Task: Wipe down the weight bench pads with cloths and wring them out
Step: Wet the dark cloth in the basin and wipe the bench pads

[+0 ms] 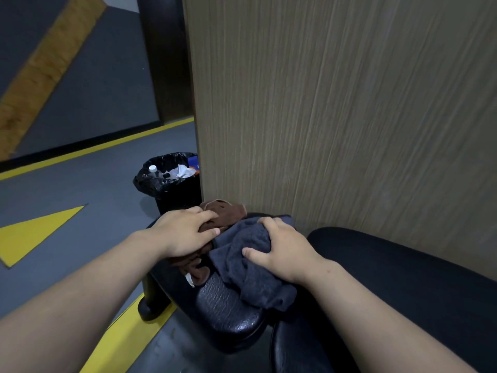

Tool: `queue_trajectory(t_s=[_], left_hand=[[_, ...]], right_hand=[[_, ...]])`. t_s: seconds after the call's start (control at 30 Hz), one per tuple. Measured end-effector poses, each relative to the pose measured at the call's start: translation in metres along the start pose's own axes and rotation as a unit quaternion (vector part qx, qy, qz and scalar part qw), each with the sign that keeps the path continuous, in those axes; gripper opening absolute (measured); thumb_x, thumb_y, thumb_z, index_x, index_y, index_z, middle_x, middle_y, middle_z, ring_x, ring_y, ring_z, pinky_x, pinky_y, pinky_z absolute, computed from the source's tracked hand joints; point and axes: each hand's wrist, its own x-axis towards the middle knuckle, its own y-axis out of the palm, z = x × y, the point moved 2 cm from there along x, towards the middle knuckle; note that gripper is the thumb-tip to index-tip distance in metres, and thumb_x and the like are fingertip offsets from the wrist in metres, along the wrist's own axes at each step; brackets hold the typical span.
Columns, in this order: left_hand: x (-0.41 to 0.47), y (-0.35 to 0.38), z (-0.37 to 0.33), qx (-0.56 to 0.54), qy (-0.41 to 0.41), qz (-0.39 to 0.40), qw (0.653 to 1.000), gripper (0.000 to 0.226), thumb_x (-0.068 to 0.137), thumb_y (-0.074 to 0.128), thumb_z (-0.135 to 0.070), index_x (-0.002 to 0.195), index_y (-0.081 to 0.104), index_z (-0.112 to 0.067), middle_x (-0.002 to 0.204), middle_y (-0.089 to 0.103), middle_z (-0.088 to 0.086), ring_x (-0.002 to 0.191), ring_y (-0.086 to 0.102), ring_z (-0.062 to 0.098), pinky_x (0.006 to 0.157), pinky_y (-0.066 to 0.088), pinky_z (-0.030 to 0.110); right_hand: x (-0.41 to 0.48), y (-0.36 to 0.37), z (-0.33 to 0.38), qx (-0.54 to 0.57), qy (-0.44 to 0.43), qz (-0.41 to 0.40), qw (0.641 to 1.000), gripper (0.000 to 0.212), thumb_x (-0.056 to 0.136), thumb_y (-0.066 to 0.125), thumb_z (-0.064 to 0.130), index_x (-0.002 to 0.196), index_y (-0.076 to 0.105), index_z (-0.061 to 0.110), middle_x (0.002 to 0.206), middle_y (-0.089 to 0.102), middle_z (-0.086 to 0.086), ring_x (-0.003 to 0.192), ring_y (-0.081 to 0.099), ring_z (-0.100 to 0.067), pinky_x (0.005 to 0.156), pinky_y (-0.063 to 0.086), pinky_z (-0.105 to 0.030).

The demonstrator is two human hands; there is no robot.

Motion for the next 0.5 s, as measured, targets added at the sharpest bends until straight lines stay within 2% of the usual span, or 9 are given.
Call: queue_trajectory(t_s=[0.07,0.13,0.2,0.23,0.3,0.33,0.37,0.43,0.5], left_hand=[[0.000,0.000,-0.002,-0.009,-0.003,0.003,1.000,0.055,0.096,0.036,-0.061,0.146,0.038,-0.038,0.141,0.048,-0.007,0.131,0.046,0.020,0.101,0.038,0.031],[0.000,-0.002,-0.003,-0.037,-0.019,0.021,0.999,0.056,0.096,0.039,-0.060,0.147,0.038,-0.037,0.145,0.046,-0.006,0.134,0.044,0.021,0.105,0.034,0.033],[-0.003,-0.007,-0.008,-0.047,-0.043,0.011,0.998,0.059,0.095,0.038,-0.061,0.147,0.039,-0.034,0.148,0.043,-0.002,0.135,0.042,0.026,0.110,0.030,0.043],[-0.007,-0.012,-0.014,-0.041,-0.051,-0.027,0.998,0.060,0.094,0.035,-0.061,0.144,0.044,-0.030,0.145,0.045,0.000,0.132,0.043,0.027,0.109,0.032,0.046],[-0.021,-0.025,-0.035,-0.024,-0.048,-0.138,0.989,0.055,0.095,0.033,-0.056,0.130,0.058,-0.021,0.125,0.054,0.002,0.116,0.049,0.026,0.097,0.043,0.041],[-0.029,-0.029,-0.049,-0.027,-0.044,-0.172,0.984,0.053,0.096,0.033,-0.054,0.121,0.062,-0.018,0.115,0.056,0.003,0.110,0.051,0.026,0.091,0.044,0.039],[-0.035,-0.032,-0.063,-0.035,-0.043,-0.175,0.983,0.053,0.096,0.033,-0.055,0.116,0.063,-0.016,0.111,0.057,0.005,0.107,0.052,0.027,0.088,0.044,0.038],[-0.044,-0.032,-0.090,-0.052,-0.060,-0.105,0.991,0.068,0.092,0.029,-0.069,0.121,0.059,-0.016,0.118,0.057,0.011,0.113,0.053,0.031,0.093,0.043,0.038],[-0.047,-0.029,-0.111,-0.029,-0.086,-0.031,0.995,0.094,0.080,0.023,-0.087,0.133,0.052,-0.014,0.129,0.053,0.016,0.118,0.050,0.035,0.098,0.041,0.041]], right_hand=[[-0.001,-0.001,0.000,0.001,0.000,0.003,1.000,0.063,0.084,0.064,0.059,0.132,0.046,0.022,0.129,0.051,0.001,0.121,0.047,-0.018,0.095,0.038,-0.027],[-0.002,-0.004,0.000,0.024,0.001,0.016,1.000,0.076,0.083,0.063,0.063,0.142,0.040,0.021,0.140,0.047,0.000,0.131,0.042,-0.018,0.106,0.036,-0.030],[-0.005,-0.009,-0.002,0.068,0.015,0.001,0.998,0.085,0.086,0.059,0.063,0.152,0.028,0.018,0.153,0.035,-0.002,0.141,0.033,-0.018,0.116,0.027,-0.031],[-0.006,-0.015,-0.004,0.092,0.026,-0.032,0.995,0.080,0.091,0.056,0.057,0.153,0.027,0.016,0.155,0.033,-0.003,0.142,0.032,-0.018,0.117,0.025,-0.030],[-0.008,-0.033,-0.014,0.117,0.041,-0.113,0.986,0.059,0.098,0.052,0.035,0.150,0.034,0.014,0.152,0.040,-0.006,0.138,0.039,-0.018,0.113,0.028,-0.027],[-0.008,-0.043,-0.020,0.104,0.042,-0.124,0.986,0.052,0.097,0.051,0.024,0.147,0.040,0.014,0.148,0.045,-0.007,0.134,0.042,-0.018,0.109,0.030,-0.024],[-0.007,-0.051,-0.026,0.078,0.036,-0.108,0.990,0.049,0.095,0.051,0.016,0.144,0.044,0.015,0.144,0.049,-0.006,0.131,0.045,-0.017,0.104,0.031,-0.020],[-0.004,-0.060,-0.036,0.013,0.007,-0.034,0.999,0.056,0.089,0.055,0.008,0.143,0.046,0.018,0.143,0.049,-0.003,0.126,0.047,-0.013,0.098,0.028,-0.013],[-0.002,-0.062,-0.040,-0.036,-0.038,0.029,0.998,0.066,0.084,0.066,0.015,0.146,0.044,0.021,0.146,0.044,0.000,0.130,0.044,-0.009,0.101,0.025,-0.008]])
